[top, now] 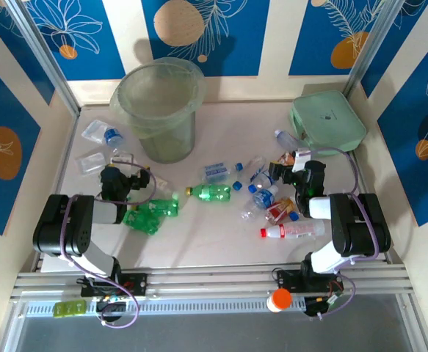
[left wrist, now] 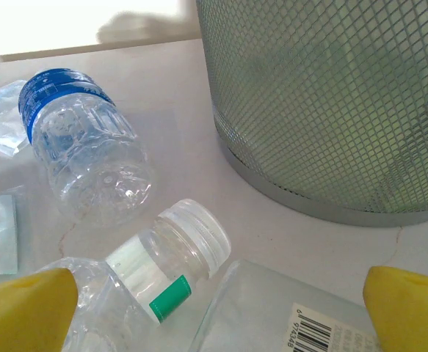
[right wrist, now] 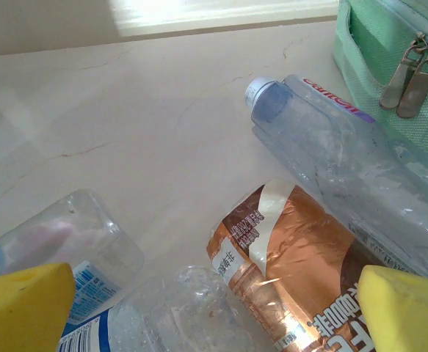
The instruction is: Put the plastic bottles in the bin
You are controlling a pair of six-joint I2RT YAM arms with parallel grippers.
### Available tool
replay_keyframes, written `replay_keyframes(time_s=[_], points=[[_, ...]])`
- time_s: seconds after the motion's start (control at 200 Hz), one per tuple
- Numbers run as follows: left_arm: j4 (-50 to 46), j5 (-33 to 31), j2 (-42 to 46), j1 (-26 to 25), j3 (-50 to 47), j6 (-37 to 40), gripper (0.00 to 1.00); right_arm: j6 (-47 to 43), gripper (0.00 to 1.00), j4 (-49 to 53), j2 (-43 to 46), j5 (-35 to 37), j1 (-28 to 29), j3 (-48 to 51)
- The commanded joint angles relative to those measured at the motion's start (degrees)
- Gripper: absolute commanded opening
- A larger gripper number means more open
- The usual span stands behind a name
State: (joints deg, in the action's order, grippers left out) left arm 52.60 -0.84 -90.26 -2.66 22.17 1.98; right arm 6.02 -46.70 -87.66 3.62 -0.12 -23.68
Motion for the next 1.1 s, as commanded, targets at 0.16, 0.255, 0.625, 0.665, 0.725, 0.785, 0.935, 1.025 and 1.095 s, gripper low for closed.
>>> replay_keyframes(time_s=[0.16, 0.255, 0.625, 0.665, 0.725, 0.785, 0.935, 1.025, 1.095], points=[[0.49, 1.19, 0.61, -0.46, -0.29, 0.87, 0.99, -0.22, 0.99, 0.04, 0.19, 0.17, 0.03, -0.31], [0.48, 1.19, 0.61, -0.37, -0.29, 0.92, 0.99, -0.22, 0.99, 0.03, 0.21, 0.16, 0.03, -0.31], [2.99, 1.93, 1.42, -0.40, -1.82, 1.24, 0.99, -0.84, 0.99, 2.25, 2.10, -1.97, -0.07, -0.78], [4.74, 1.19, 3.16, -0.42, -3.45, 1.07, 0.99, -1.54, 0.99, 4.04, 4.30, -3.13, 0.01, -0.72], [3.38, -3.68, 6.63, -0.42, -4.47, -0.59, 0.99, -1.19, 0.99, 5.62, 7.52, -2.19, 0.04, -0.19], [-0.13, -9.08, 10.88, -0.42, -4.60, -2.38, 0.99, 0.51, 0.99, 6.24, 10.77, 0.21, -0.56, 0.95], [-2.14, -22.79, 22.45, -0.42, -6.96, -10.14, 0.99, 4.43, 0.99, 9.21, 24.60, 6.09, -2.21, 3.34], [1.76, -23.33, 28.56, -0.61, -7.67, -14.09, 0.99, 4.50, 0.99, 16.08, 34.65, 5.20, -1.20, 1.21], [3.74, -22.19, 33.07, -2.91, -7.37, -13.47, 0.99, 5.90, 0.99, 19.40, 41.69, 3.84, 0.42, -0.11]])
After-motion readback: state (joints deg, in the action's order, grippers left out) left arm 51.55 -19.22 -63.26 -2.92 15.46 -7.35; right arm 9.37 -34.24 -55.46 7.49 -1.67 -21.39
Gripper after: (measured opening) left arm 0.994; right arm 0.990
